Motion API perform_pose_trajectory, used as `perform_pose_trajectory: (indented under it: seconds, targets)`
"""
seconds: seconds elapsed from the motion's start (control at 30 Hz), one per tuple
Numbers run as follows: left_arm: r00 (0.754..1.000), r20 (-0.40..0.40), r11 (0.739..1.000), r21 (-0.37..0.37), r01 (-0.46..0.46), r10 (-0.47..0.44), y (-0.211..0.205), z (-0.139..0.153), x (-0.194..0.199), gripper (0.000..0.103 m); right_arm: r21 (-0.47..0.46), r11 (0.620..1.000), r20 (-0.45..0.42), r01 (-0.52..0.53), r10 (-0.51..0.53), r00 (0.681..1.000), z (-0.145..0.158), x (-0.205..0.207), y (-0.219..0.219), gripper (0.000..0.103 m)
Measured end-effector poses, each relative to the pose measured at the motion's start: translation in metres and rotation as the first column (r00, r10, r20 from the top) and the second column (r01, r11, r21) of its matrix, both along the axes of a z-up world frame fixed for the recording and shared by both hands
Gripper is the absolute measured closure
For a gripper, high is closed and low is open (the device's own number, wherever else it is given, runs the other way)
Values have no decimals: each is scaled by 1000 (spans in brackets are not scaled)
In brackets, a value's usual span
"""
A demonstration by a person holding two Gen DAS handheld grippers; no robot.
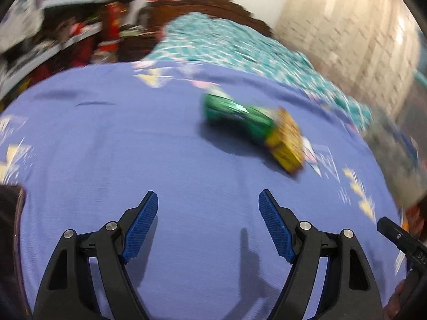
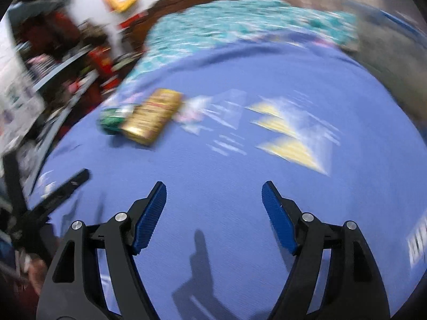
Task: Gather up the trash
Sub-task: 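Move both open grippers back over the bed toward the green can and yellow box, then lower the right gripper around the yellow-red box while the left gripper approaches the green can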
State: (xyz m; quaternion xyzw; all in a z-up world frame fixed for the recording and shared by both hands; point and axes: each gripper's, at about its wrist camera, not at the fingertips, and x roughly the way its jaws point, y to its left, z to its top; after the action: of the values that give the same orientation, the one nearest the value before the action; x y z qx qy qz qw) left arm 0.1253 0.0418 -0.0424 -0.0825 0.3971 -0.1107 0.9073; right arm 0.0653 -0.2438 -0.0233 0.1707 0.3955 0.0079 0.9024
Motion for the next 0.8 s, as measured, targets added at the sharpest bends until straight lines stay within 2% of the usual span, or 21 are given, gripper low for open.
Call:
perform_pose_trajectory:
  seconds: [0.07, 0.17, 0.3, 0.4, 0.5, 0.63, 0.77, 0.8]
  targets:
    - [998, -18, 994, -93, -58, 57, 22, -2, 4, 29, 1, 995, -12, -96, 96, 995, 10, 50, 19, 29]
    - [992, -26, 979, -159, -124, 122, 38, -3, 4, 29, -27, 988, -58, -154, 152, 987, 17, 112, 41, 35]
    - [986, 2, 971, -178, -162, 165, 47, 3, -1, 26, -77, 975, -158, -206, 192, 968, 18, 196, 72, 36]
    - [983, 6, 967, -180, -180, 184, 49, 4, -4, 25, -57, 979, -222, -194, 177, 959, 10, 232, 80, 36]
    - [979, -6, 959, -204, -199, 203, 55, 4, -4, 25, -40, 983, -274, -181, 163, 948, -4, 257, 88, 36]
    - [975, -39, 944, -243, -222, 219, 63, -2, 1, 25, -20, 980, -317, -200, 184, 930, -19, 265, 96, 36]
    - [969, -60, 929, -276, -247, 240, 72, -4, 1, 25, 85, 972, -323, -218, 234, 917, -26, 261, 94, 36]
    - [967, -64, 925, -284, -253, 245, 74, -5, 0, 25, 146, 961, -324, -236, 271, 906, -29, 256, 94, 36]
